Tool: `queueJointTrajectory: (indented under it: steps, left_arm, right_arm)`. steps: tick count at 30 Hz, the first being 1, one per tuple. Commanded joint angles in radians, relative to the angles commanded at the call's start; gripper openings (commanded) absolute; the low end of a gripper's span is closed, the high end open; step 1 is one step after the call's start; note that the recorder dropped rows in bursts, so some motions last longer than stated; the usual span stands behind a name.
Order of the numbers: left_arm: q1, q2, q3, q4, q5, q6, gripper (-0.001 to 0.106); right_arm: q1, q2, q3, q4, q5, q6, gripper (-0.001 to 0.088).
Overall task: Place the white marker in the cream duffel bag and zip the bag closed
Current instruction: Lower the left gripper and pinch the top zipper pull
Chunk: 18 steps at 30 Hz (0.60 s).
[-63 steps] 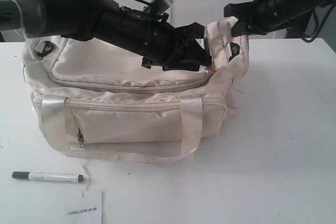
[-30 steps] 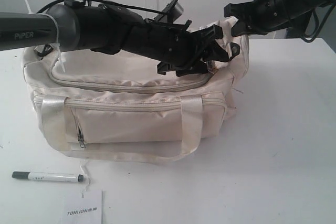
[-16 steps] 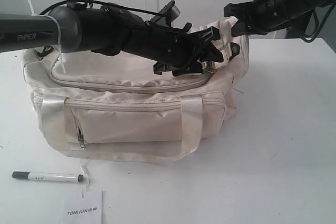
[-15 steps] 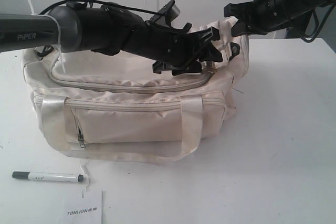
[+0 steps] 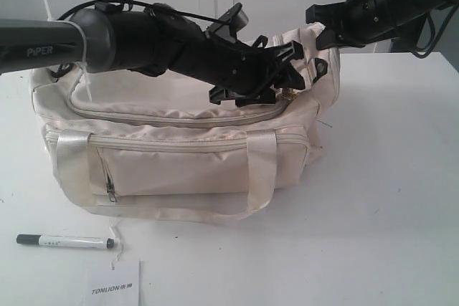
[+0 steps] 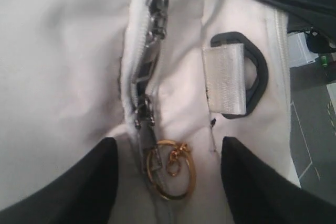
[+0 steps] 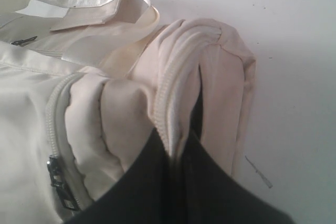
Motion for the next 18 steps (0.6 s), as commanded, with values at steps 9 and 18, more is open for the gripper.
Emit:
queueJointTrajectory:
  steps: [9, 18]
  left_arm:
    - [0.000, -0.004, 0.000, -0.069, 0.000, 0.001, 0.047]
    - [0.000, -0.004, 0.000, -0.085, -0.039, -0.022, 0.000]
  right_arm:
    - [0.000, 0.000, 0.000, 0.000, -0.001, 0.000, 0.0000]
    - [0.000, 0.000, 0.000, 0.000, -0.001, 0.000, 0.0000]
